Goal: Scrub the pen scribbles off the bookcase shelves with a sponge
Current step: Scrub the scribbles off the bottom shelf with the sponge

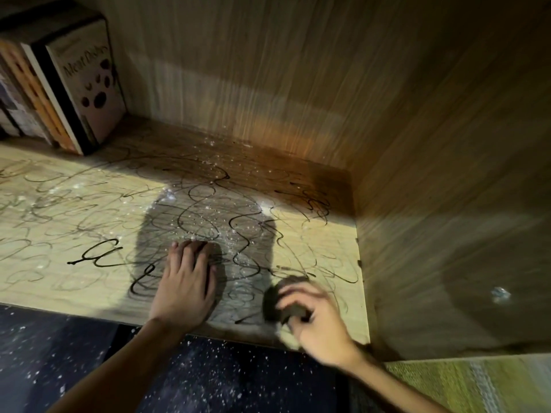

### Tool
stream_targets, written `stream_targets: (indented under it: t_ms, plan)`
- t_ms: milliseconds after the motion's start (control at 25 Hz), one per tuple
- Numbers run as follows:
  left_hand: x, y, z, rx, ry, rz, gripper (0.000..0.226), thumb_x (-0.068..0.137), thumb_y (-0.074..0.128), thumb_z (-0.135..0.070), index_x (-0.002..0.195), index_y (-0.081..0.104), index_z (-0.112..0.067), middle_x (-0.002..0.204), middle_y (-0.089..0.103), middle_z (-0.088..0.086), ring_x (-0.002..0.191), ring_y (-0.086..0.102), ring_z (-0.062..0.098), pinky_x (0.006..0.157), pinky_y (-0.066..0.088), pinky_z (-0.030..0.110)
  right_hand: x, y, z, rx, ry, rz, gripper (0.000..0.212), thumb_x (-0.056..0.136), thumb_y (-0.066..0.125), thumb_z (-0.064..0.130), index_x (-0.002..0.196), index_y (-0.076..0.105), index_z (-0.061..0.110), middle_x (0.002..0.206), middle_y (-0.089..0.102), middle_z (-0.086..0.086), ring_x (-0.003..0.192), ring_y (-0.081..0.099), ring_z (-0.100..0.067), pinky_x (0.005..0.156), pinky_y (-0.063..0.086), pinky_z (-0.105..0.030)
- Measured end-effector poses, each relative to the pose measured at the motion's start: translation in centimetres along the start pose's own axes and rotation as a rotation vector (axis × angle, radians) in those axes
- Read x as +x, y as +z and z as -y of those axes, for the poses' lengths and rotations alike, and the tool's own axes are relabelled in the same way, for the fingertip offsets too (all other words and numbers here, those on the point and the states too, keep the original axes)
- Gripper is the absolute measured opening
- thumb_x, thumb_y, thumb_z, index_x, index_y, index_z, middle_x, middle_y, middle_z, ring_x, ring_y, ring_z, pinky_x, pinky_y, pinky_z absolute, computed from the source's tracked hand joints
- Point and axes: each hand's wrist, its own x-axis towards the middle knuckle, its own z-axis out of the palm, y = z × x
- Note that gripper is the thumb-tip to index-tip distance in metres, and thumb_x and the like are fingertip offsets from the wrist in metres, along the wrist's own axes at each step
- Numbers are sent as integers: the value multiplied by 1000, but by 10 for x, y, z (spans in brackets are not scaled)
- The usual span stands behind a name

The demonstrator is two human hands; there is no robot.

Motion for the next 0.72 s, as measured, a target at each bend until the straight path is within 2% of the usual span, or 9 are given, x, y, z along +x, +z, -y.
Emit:
stream_targets:
  t_ms: [120, 240, 320, 400, 440, 480, 560, 600, 720]
  plan:
    - [-1, 1, 1, 1, 2, 25, 57, 96, 22, -41, 138, 43, -7, 136, 43, 16, 133, 31, 39, 114, 26, 55, 20, -19, -23, -161, 198, -297, 47, 78, 63, 6, 116, 60, 35, 122, 51, 15, 121, 39, -8, 108, 34, -39]
    - [-3, 2, 1, 1, -6, 41, 59, 96, 20, -42, 140, 40, -8, 138, 42, 15, 135, 30, 39, 114, 27, 55, 11, 3, -22, -431, 253, -249, 49, 86, 55, 25, 133, 46, 32, 136, 40, 10, 128, 28, -9, 112, 29, -41]
    - [-5, 2, 2, 10, 2, 43, 58, 96, 20, -41, 139, 41, -7, 137, 42, 16, 134, 31, 38, 114, 26, 55, -14, 30, -9, -504, 95, -160, 44, 85, 48, 30, 129, 46, 34, 137, 43, 9, 126, 32, -10, 108, 34, -41]
    - [-6, 1, 3, 6, 14, 45, 57, 96, 20, -40, 138, 41, -7, 136, 42, 16, 133, 31, 38, 114, 26, 56, -38, 41, -4, -482, -202, -44, 35, 82, 50, 28, 117, 54, 33, 128, 53, 7, 117, 45, -13, 96, 44, -35]
    - [-6, 0, 2, -1, 16, 40, 57, 96, 21, -40, 137, 42, -6, 135, 43, 16, 132, 32, 38, 113, 27, 56, -44, 39, -5, -394, -323, 44, 27, 83, 54, 29, 109, 59, 32, 122, 56, 10, 112, 49, -12, 90, 44, -31]
    - [-6, 0, 1, -8, 17, 31, 56, 96, 22, -39, 136, 43, -6, 134, 44, 16, 131, 33, 38, 113, 28, 56, -46, 31, -6, -283, -358, 102, 16, 84, 58, 31, 99, 63, 31, 116, 57, 14, 108, 52, -10, 85, 44, -29]
    - [-5, -2, -1, -16, 18, 19, 54, 96, 24, -37, 134, 45, -5, 132, 45, 17, 128, 35, 38, 111, 29, 56, -45, 9, -9, -84, -209, 46, 8, 77, 62, 26, 84, 65, 30, 107, 59, 19, 101, 54, -6, 84, 44, -28]
    - [-5, -2, -2, -18, 21, 11, 53, 96, 25, -37, 133, 46, -5, 131, 46, 17, 127, 36, 38, 111, 30, 56, -44, -4, -12, -46, -90, -52, 17, 71, 60, 20, 82, 65, 31, 106, 59, 19, 104, 54, -6, 88, 44, -29]
    - [-6, -6, -3, -22, 25, 6, 53, 95, 26, -37, 131, 47, -4, 129, 47, 18, 125, 37, 38, 109, 33, 55, -34, -35, -27, -213, 145, -279, 47, 70, 61, 4, 103, 63, 38, 121, 50, 14, 117, 42, -10, 104, 33, -27]
